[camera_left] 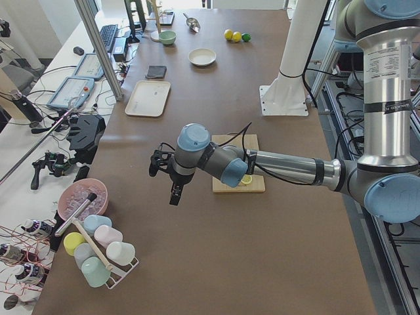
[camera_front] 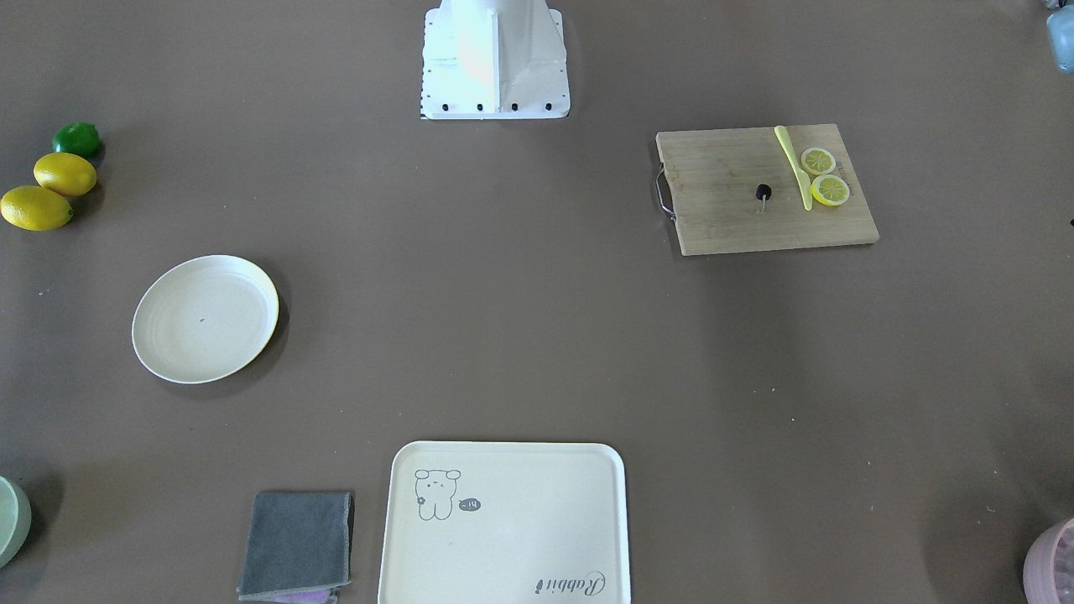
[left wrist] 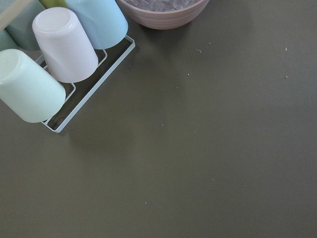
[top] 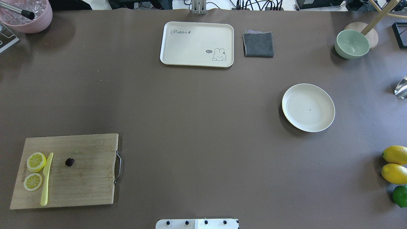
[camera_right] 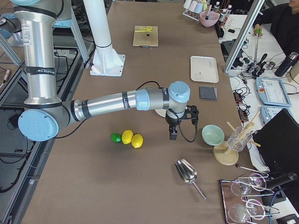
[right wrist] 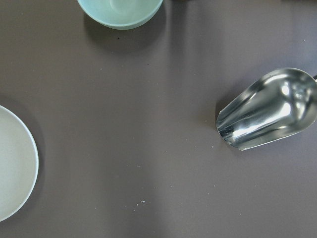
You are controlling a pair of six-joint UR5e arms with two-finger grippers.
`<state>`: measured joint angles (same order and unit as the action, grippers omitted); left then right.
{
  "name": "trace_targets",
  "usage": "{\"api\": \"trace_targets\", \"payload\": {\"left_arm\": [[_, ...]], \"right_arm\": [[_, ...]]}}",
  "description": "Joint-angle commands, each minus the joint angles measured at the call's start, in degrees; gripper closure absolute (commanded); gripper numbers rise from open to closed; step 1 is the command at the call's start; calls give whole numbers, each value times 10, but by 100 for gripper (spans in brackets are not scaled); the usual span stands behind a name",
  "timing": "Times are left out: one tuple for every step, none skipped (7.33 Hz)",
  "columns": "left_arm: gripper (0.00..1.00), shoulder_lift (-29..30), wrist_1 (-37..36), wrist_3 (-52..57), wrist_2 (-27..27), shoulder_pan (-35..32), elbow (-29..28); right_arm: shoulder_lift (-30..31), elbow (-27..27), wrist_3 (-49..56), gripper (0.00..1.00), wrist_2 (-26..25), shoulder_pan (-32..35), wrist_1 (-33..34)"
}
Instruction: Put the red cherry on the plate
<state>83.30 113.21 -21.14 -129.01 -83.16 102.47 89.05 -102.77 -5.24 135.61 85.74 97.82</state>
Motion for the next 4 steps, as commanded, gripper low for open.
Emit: {"api": "trace_targets", "payload": {"left_arm": [[2, -3, -1, 1, 0, -2, 0], [2, -3, -1, 1, 0, -2, -3], [2, -3, -1, 1, 1, -2, -3], [2, -3, -1, 0, 0, -2, -3]], "right_arm": [[1, 4, 1, 0, 1, 8, 0], [1, 4, 1, 0, 2, 8, 0], [1, 3, 0, 0, 2, 8, 0], [1, 3, 1, 0, 2, 10, 0]]}}
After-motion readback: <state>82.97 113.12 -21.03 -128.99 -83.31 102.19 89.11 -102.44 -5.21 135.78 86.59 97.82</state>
